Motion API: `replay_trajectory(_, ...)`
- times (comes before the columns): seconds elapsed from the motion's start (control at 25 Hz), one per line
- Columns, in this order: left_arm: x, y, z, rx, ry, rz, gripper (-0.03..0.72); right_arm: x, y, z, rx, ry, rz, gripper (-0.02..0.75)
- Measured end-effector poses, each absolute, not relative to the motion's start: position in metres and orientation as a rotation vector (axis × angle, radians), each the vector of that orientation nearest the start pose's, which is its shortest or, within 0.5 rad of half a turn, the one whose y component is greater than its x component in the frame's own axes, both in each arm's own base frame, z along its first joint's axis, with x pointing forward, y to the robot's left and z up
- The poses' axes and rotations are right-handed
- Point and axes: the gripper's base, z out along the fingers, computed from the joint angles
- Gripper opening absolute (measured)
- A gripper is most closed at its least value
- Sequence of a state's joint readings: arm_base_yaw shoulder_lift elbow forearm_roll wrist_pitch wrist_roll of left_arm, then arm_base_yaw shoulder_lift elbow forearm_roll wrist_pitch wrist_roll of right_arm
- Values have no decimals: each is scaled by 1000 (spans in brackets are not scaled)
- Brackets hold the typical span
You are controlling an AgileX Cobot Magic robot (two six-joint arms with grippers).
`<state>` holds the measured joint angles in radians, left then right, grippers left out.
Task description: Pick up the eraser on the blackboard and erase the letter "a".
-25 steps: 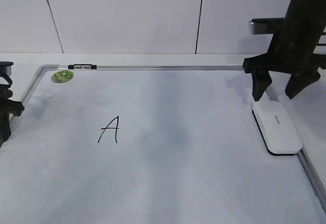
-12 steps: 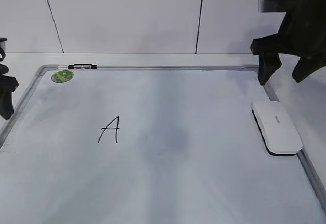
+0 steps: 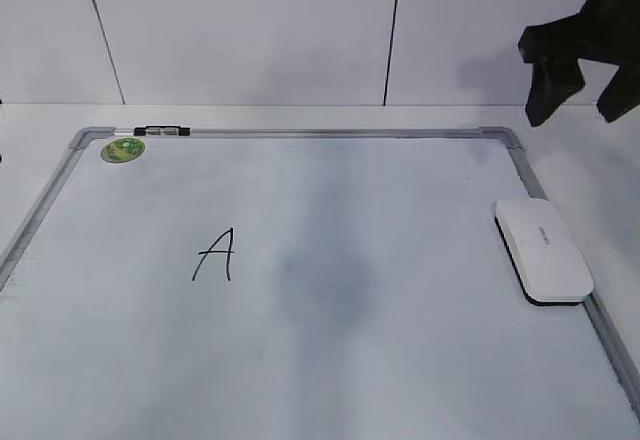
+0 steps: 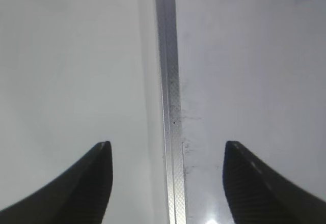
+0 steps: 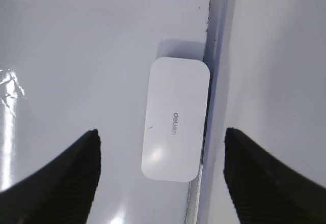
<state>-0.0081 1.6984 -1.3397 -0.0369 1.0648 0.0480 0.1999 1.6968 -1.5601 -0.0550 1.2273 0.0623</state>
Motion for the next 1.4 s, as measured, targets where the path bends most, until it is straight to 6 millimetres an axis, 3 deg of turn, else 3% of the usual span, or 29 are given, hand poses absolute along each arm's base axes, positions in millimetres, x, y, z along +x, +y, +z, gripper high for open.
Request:
replay_trajectory(0.36, 306, -8, 325, 61, 2756, -87, 514, 307, 59, 377, -235, 2679, 25, 577)
replay_trajectory(0.84, 236, -8, 399, 75, 2507, -80, 516, 235, 46, 445, -220, 2448, 76, 577)
replay_trajectory(1.0, 210, -8, 407, 73, 2428, -76, 517, 214, 42, 459, -220, 2387, 86, 577)
replay_trajectory(1.2, 180, -8, 401, 66, 2341, -82, 518, 192, 38, 472, -221, 2327, 89, 577)
replay_trajectory(1.4, 151, -8, 388, 58, 2244, -84, 518, 165, 32, 463, -258, 2315, 74, 587)
